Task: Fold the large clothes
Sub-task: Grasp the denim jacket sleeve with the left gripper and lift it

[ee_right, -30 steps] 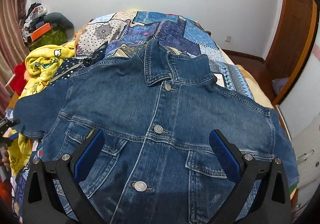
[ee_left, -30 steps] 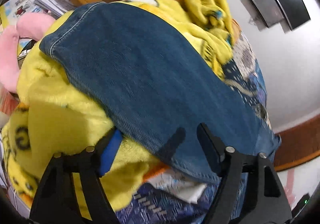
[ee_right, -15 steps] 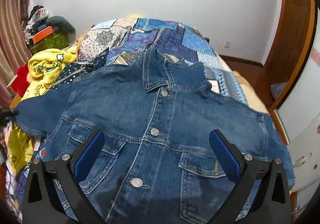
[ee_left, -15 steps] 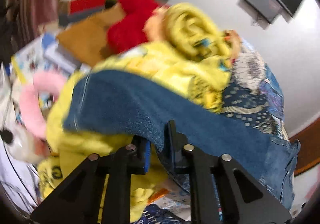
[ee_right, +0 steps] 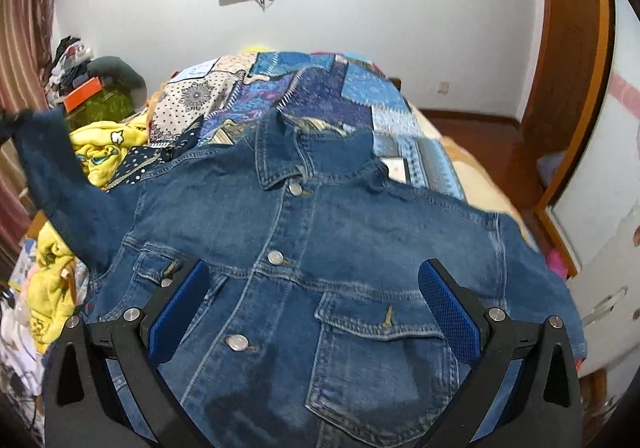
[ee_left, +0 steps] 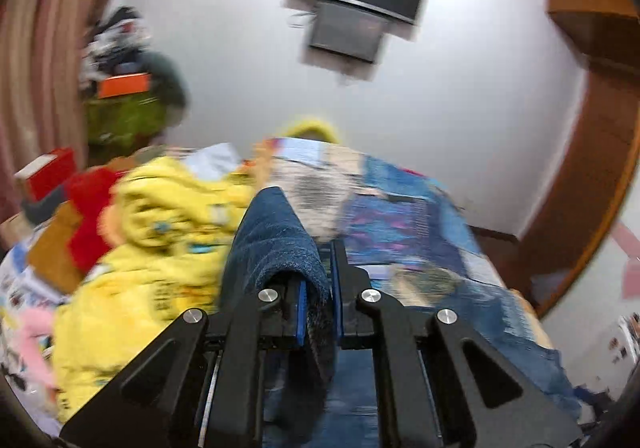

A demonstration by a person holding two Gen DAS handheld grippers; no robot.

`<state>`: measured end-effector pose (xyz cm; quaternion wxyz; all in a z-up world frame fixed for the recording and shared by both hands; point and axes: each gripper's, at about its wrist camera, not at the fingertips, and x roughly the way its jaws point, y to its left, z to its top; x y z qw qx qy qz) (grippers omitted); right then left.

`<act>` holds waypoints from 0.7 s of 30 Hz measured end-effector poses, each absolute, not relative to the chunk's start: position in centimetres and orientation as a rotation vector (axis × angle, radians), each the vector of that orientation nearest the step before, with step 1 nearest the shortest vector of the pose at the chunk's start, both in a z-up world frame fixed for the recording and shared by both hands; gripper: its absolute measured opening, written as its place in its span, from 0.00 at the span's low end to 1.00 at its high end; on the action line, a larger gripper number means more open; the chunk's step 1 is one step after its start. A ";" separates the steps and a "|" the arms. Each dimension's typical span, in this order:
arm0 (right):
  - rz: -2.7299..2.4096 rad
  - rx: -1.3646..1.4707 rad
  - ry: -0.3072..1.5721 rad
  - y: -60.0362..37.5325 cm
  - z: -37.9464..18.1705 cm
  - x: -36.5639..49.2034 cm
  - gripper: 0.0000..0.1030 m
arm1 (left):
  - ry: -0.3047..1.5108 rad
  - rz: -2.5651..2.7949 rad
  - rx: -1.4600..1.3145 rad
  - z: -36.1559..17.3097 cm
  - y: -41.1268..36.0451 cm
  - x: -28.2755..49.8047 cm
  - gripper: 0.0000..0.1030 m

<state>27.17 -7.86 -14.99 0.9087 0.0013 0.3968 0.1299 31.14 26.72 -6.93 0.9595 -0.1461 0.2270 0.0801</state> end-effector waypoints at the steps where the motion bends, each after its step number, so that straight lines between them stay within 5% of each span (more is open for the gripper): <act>1: 0.273 0.019 0.829 -8.3 -15.2 27.2 1.00 | 0.470 0.127 -0.285 -6.9 25.0 32.0 0.09; 15: 0.182 0.073 0.888 -14.7 -17.4 27.3 1.00 | 0.897 -0.216 -0.041 -20.2 3.3 37.3 0.09; 21: 0.181 0.045 0.891 -15.2 -17.2 27.0 1.00 | 1.057 -0.252 0.044 -24.6 -0.4 35.7 0.15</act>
